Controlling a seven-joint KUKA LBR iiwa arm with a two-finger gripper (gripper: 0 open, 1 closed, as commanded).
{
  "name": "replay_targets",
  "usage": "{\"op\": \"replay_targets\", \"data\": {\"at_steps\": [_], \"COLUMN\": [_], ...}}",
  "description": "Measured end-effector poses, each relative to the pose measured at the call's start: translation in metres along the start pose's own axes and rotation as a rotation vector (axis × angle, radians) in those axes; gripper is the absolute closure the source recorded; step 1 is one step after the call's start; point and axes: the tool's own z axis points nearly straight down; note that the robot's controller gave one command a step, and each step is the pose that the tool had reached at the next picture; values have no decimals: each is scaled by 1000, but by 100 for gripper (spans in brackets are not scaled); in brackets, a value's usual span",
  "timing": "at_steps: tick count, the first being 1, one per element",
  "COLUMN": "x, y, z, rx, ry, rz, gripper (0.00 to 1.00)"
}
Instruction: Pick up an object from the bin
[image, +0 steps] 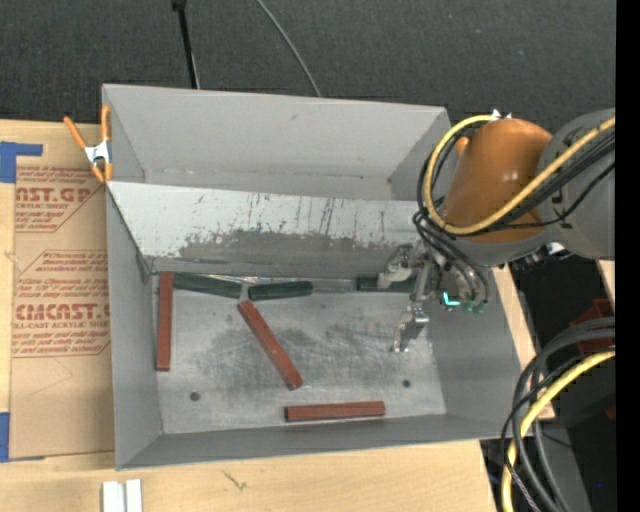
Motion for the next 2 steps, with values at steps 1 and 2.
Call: {"op": "replay_targets", "data": {"at_steps": [1,2], "x": [-2,16], "y": [0,2], "z": [-4,36], "rx": [1,1], "ry": [-8,-13], "rz": [-1,-68], "gripper": [0,0]}}
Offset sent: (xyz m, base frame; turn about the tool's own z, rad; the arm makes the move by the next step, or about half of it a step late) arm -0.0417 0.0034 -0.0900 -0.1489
